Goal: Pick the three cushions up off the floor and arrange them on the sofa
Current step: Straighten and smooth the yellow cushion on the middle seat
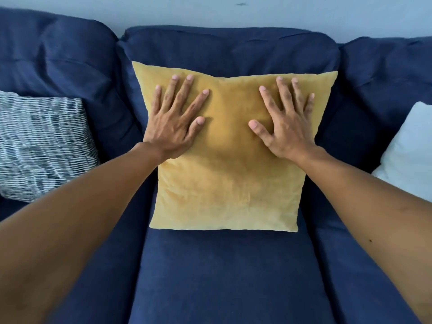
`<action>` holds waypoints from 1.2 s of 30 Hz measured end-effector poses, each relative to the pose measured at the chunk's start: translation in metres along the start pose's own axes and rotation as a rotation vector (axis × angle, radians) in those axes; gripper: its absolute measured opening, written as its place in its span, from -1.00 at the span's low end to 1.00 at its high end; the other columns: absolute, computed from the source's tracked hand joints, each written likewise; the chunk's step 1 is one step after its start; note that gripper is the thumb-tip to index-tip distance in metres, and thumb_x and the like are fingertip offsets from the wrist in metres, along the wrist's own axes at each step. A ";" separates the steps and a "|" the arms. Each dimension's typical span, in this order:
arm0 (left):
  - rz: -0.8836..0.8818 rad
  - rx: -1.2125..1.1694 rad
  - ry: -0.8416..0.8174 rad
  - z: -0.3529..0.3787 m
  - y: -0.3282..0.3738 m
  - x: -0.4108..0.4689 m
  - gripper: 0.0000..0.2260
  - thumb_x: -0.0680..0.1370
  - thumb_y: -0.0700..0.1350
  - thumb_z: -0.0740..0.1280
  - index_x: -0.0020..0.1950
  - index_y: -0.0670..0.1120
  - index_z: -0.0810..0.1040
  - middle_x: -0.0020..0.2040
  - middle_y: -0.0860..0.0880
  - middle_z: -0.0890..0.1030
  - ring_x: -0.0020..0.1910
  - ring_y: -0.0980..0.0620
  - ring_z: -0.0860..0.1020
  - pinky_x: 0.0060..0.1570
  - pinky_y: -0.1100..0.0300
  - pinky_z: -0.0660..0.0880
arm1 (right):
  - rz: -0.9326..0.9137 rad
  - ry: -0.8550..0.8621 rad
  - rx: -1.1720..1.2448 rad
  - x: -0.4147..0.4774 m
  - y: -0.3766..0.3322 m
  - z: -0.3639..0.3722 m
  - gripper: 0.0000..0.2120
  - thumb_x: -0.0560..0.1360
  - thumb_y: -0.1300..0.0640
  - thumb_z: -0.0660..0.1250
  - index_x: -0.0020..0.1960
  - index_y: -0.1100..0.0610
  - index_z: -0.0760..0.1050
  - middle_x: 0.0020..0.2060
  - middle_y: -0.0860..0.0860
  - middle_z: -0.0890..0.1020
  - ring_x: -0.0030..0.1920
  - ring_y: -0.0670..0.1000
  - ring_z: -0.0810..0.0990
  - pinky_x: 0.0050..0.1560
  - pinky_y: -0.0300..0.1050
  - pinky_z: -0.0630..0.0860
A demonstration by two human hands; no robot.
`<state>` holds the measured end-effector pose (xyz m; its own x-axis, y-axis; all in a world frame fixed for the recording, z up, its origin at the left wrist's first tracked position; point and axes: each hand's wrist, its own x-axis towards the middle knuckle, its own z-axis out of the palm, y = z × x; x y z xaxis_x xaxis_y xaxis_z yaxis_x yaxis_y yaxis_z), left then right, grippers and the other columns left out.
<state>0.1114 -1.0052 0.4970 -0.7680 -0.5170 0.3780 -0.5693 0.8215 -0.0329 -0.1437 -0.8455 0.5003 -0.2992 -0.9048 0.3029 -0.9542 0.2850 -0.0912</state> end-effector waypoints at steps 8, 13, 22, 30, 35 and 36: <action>-0.079 -0.052 -0.085 -0.026 -0.004 -0.007 -0.44 0.68 0.27 -0.21 0.67 0.16 0.02 0.69 -0.05 -0.05 0.65 -0.16 -0.16 0.55 -0.22 -0.20 | 0.110 -0.187 -0.053 -0.009 0.006 -0.022 -0.21 0.53 -0.51 -0.20 0.65 -0.18 -0.21 0.65 0.01 -0.24 0.62 0.17 -0.32 0.52 0.44 -0.23; -0.068 -0.061 -0.116 -0.043 0.007 -0.018 -0.45 0.68 0.27 -0.22 0.67 0.17 -0.02 0.69 -0.06 -0.09 0.65 -0.14 -0.21 0.55 -0.20 -0.21 | 0.158 -0.216 -0.076 -0.027 -0.002 -0.047 -0.18 0.51 -0.53 -0.23 0.65 -0.16 -0.24 0.65 0.05 -0.23 0.62 0.17 -0.30 0.54 0.40 -0.20; -0.037 -0.049 -0.252 -0.073 0.056 -0.022 -0.43 0.66 0.27 -0.26 0.66 0.18 -0.08 0.68 -0.05 -0.21 0.63 -0.14 -0.30 0.57 -0.20 -0.22 | 0.232 -0.335 -0.124 -0.076 -0.008 -0.091 -0.08 0.44 -0.61 -0.25 0.65 -0.15 -0.24 0.65 0.08 -0.20 0.62 0.21 -0.28 0.53 0.44 -0.19; 0.017 -0.020 -0.387 -0.100 0.126 -0.019 -0.34 0.58 0.33 -0.32 0.67 0.17 -0.13 0.66 -0.04 -0.31 0.61 -0.13 -0.37 0.55 -0.19 -0.26 | 0.301 -0.378 -0.089 -0.129 0.027 -0.132 -0.05 0.41 -0.63 -0.20 0.65 -0.16 -0.22 0.66 0.05 -0.15 0.63 0.19 -0.25 0.51 0.49 -0.11; 0.066 -0.008 -0.386 -0.118 0.183 -0.016 -0.36 0.60 0.36 -0.29 0.66 0.18 -0.06 0.67 -0.03 -0.26 0.62 -0.14 -0.34 0.56 -0.20 -0.24 | 0.382 -0.370 -0.047 -0.175 0.077 -0.162 -0.05 0.40 -0.63 -0.18 0.64 -0.19 -0.23 0.66 0.04 -0.16 0.63 0.20 -0.21 0.47 0.52 0.02; 0.073 -0.006 -0.381 -0.120 0.195 -0.013 -0.35 0.59 0.36 -0.30 0.66 0.19 -0.06 0.67 -0.04 -0.26 0.62 -0.14 -0.33 0.56 -0.20 -0.24 | 0.395 -0.372 -0.051 -0.186 0.089 -0.168 -0.05 0.40 -0.63 -0.19 0.64 -0.18 -0.24 0.66 0.04 -0.16 0.63 0.20 -0.21 0.47 0.52 0.02</action>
<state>0.0458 -0.8088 0.5970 -0.8608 -0.5089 0.0036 -0.5086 0.8600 -0.0414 -0.1725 -0.5982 0.5948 -0.6246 -0.7742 -0.1023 -0.7705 0.6323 -0.0809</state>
